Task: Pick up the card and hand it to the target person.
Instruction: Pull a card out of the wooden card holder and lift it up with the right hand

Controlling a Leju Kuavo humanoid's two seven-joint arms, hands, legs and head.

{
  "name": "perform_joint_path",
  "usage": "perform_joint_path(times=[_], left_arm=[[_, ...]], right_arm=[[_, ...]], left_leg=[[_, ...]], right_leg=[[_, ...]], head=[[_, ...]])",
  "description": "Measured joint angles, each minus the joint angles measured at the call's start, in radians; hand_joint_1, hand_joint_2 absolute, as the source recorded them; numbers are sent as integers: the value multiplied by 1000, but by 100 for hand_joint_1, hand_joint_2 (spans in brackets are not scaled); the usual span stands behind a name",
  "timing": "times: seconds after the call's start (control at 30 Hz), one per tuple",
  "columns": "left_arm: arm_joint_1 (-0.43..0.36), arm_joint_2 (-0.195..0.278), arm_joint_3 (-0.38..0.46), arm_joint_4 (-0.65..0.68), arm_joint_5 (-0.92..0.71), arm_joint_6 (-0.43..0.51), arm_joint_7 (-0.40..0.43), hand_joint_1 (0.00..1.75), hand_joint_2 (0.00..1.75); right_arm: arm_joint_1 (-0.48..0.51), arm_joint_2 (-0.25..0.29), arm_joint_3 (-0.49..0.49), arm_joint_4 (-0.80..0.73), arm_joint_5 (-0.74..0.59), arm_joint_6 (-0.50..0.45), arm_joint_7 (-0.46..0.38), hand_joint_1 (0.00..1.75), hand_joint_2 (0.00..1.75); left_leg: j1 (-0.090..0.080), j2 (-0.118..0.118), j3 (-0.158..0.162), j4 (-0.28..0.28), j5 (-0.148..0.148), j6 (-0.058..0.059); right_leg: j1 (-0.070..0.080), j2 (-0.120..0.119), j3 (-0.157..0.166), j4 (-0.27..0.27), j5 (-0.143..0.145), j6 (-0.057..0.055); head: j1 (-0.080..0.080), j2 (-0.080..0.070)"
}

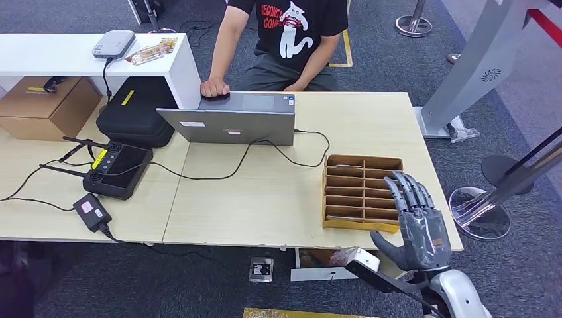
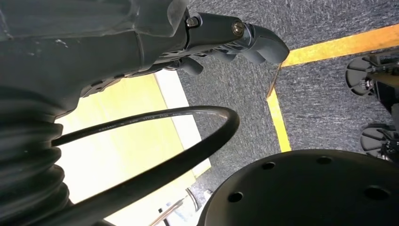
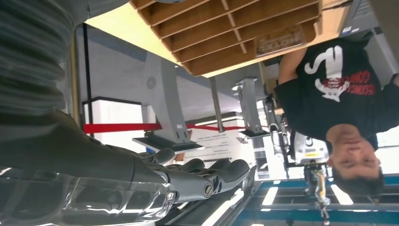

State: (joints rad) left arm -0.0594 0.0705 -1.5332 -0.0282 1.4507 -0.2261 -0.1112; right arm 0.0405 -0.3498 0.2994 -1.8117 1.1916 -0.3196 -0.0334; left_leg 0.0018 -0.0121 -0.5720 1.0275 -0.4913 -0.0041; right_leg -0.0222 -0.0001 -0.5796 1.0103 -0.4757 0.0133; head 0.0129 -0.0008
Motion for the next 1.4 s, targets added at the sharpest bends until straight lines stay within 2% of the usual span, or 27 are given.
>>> perform_joint_path(times=[0.17, 0.4, 0.5, 0.77, 0.93, 1.4], left_arm=[[-2, 0, 0, 0, 8, -1, -6, 0, 175], [-2, -2, 0, 2, 15, -1, -6, 0, 175], [-3, -3, 0, 4, 17, 0, -6, 0, 175], [-5, -8, 0, 7, 21, 8, -4, 0, 175], [-9, -9, 0, 8, 23, 12, -1, 0, 175], [-14, -11, 0, 9, 33, 18, 10, 0, 175]], right_arm=[[-88, -1, 81, 66, -9, 45, 23, 0, 175], [-127, 12, 124, 130, -21, 52, 31, 12, 175], [-138, 27, 136, 150, -21, 56, 39, 10, 175], [-146, 58, 139, 182, -18, 61, 48, 9, 175], [-145, 71, 139, 196, -17, 61, 48, 16, 175], [-132, 116, 181, 213, -8, 77, 38, 13, 175]], left_leg=[[0, 0, 0, 0, 0, 0], [0, 0, 0, 0, 0, 0], [0, 0, 0, 0, 0, 0], [0, 0, 0, 0, 0, 0], [0, 0, 0, 0, 0, 0], [0, 0, 0, 0, 0, 0]], right_leg=[[0, 0, 0, 0, 0, 0], [0, 0, 0, 0, 0, 0], [0, 0, 0, 0, 0, 0], [0, 0, 0, 0, 0, 0], [0, 0, 0, 0, 0, 0], [0, 0, 0, 0, 0, 0]], head=[[0, 0], [0, 0], [0, 0], [0, 0], [0, 0], [0, 0]])
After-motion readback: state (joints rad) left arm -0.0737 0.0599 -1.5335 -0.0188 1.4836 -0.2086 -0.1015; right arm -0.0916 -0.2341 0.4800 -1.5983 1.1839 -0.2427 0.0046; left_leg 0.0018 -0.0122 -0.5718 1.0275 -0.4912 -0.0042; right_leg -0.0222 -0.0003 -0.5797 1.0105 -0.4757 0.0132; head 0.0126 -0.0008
